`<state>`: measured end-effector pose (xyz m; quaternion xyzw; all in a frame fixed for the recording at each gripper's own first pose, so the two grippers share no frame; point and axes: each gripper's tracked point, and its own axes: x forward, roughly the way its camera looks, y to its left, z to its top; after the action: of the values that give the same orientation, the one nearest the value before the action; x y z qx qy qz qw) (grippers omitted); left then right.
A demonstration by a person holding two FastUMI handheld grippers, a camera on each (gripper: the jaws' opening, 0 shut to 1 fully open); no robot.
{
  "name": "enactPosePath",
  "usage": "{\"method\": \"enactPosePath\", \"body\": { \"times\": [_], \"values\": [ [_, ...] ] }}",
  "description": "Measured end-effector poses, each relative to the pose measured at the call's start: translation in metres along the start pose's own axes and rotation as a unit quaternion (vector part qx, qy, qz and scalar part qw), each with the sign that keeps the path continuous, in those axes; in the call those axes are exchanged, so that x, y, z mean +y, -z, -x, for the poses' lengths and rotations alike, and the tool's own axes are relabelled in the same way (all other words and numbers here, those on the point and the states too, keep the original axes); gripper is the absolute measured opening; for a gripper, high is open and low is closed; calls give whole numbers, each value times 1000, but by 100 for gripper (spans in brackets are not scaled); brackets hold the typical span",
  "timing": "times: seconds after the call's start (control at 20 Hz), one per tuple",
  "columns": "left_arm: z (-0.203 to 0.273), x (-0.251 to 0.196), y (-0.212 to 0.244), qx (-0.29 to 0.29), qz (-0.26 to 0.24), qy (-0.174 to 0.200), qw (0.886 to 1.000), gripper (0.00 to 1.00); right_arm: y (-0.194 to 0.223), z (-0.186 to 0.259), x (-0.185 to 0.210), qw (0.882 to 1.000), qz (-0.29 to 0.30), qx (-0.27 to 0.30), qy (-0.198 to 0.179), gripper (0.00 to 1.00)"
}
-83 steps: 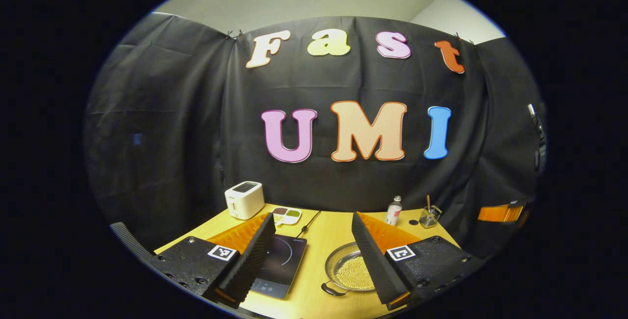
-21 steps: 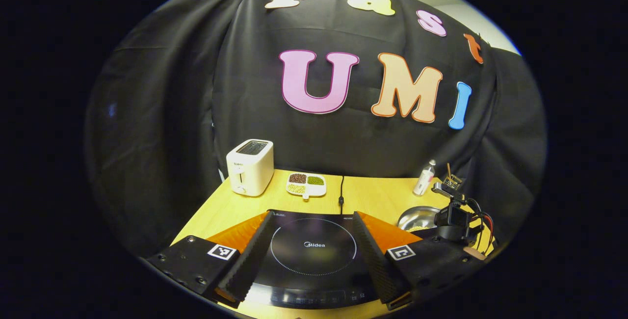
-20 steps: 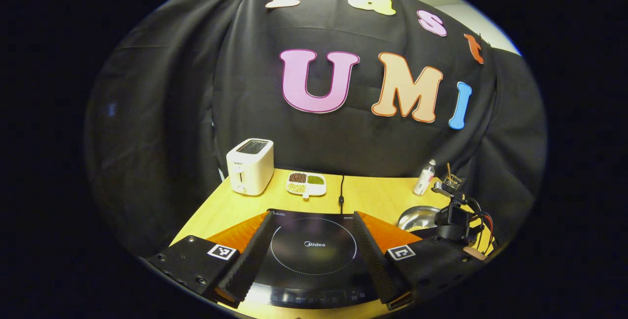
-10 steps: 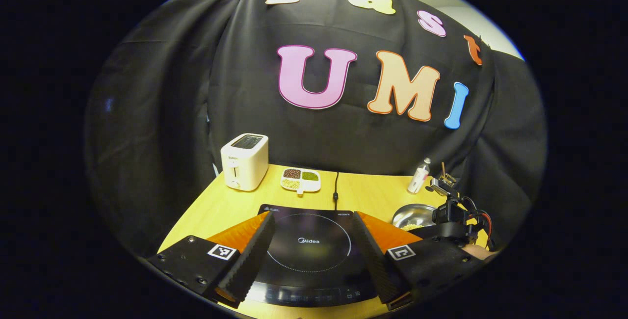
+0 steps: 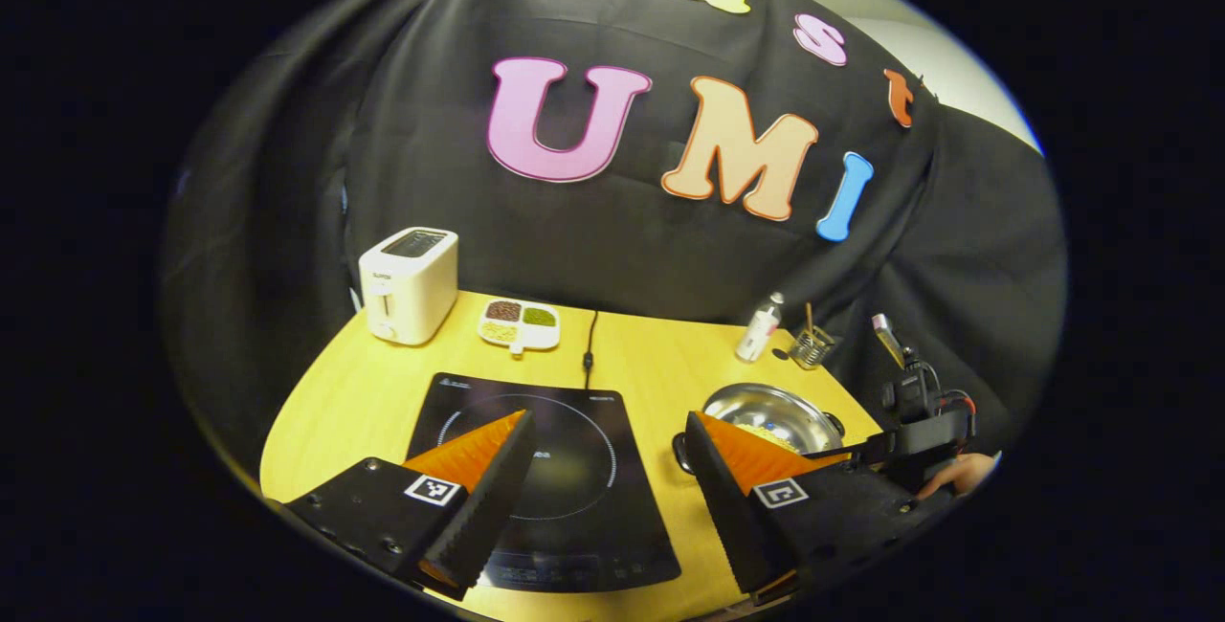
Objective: First push the handle of the pot to place it horizontally, then grasp the pot with both hands and set it on the induction cooktop.
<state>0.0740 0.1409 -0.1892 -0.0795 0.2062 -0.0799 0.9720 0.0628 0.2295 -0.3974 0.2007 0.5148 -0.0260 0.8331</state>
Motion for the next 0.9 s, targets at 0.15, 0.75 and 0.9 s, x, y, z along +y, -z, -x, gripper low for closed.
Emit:
{"method": "enactPosePath", "body": {
  "times": [0.15,0.75,0.9],
  "values": [
    [-10,-18,11,25,5,24,999,95,-20,23,-42,999,-4,-33,34,94],
    [-76,-72,67,171,40,21,984,95,-107,34,-141,998,0,-38,46,100],
    [-98,-81,83,206,68,4,976,96,-134,20,-160,999,18,-19,32,100]
  ]
}}
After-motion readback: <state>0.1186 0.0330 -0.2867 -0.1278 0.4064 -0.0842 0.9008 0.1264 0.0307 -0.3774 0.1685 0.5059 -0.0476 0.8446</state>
